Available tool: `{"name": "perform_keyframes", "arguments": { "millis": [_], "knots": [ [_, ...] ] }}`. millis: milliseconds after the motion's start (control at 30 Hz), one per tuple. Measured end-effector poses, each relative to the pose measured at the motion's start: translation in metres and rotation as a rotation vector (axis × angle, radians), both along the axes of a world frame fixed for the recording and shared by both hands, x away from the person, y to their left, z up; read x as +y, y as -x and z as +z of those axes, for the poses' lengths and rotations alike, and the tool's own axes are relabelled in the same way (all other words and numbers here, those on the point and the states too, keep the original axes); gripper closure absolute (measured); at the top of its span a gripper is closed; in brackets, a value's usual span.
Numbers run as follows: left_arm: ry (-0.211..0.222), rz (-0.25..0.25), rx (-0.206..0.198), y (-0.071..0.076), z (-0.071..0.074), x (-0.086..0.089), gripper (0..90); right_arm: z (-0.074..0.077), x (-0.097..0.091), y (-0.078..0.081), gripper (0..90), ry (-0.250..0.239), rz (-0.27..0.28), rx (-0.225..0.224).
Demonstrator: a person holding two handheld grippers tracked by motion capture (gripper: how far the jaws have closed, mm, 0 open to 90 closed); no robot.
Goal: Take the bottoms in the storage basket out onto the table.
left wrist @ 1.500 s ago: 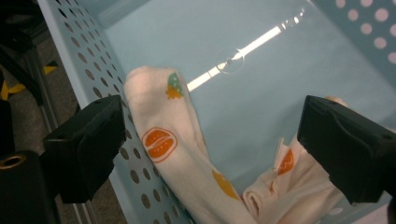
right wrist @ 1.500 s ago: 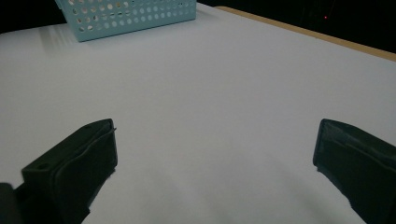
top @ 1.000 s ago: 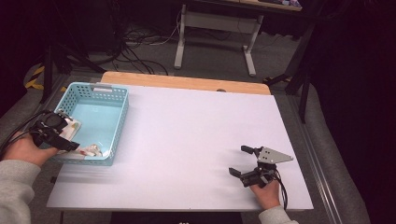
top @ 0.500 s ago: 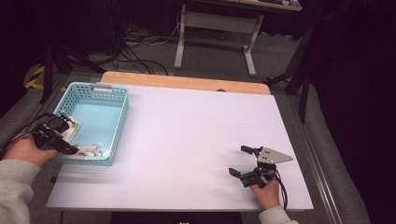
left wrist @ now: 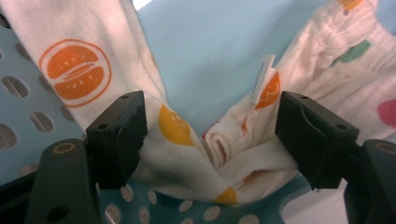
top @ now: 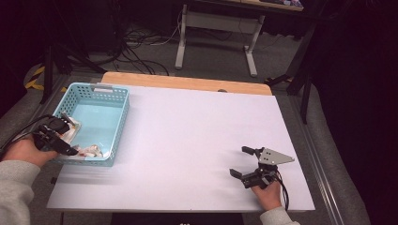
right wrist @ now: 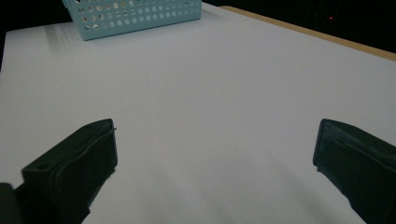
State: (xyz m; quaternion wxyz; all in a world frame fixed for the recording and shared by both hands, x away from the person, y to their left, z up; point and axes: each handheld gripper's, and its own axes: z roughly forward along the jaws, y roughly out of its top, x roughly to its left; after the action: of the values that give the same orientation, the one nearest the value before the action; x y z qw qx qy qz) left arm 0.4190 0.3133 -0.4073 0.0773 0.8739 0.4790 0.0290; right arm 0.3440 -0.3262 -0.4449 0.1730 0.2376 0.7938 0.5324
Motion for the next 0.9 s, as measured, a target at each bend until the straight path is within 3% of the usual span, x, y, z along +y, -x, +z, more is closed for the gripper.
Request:
{"name": "perform_keyframes", "arguments": {
  "millis": [267,300,333,467,600,700,900],
  "knots": [
    [-0.013,0.016,0.019,-0.0029,-0.0001,-0.0009,30.3,0.0002,0.0004,0.0003,0.5,0.003,0.002,-0.001],
    [0.012,0.011,0.043,-0.0029,0.0001,-0.0012,35.2,0.0002,0.0005,0.0004,0.5,0.002,0.001,-0.003],
    [0.012,0.011,0.043,-0.0029,0.0001,-0.0012,37.8,0.0002,0.0005,0.0004,0.5,0.002,0.001,-0.003],
    [0.037,0.024,0.064,-0.0042,-0.0009,0.0,39.9,0.0002,0.0005,0.0004,0.5,0.001,0.005,-0.002],
    [0.082,0.002,0.106,-0.0045,-0.0019,-0.0006,51.8,0.0002,0.0008,0.0004,0.5,-0.002,0.008,-0.002],
    [0.109,-0.022,0.148,-0.0057,-0.0035,0.0002,55.3,0.0002,0.0006,0.0003,0.5,-0.001,0.009,-0.001],
    [0.11,-0.042,0.14,-0.0066,-0.0024,-0.0025,51.5,0.0002,0.0008,0.0003,0.5,-0.002,0.011,0.0]
  ]
}}
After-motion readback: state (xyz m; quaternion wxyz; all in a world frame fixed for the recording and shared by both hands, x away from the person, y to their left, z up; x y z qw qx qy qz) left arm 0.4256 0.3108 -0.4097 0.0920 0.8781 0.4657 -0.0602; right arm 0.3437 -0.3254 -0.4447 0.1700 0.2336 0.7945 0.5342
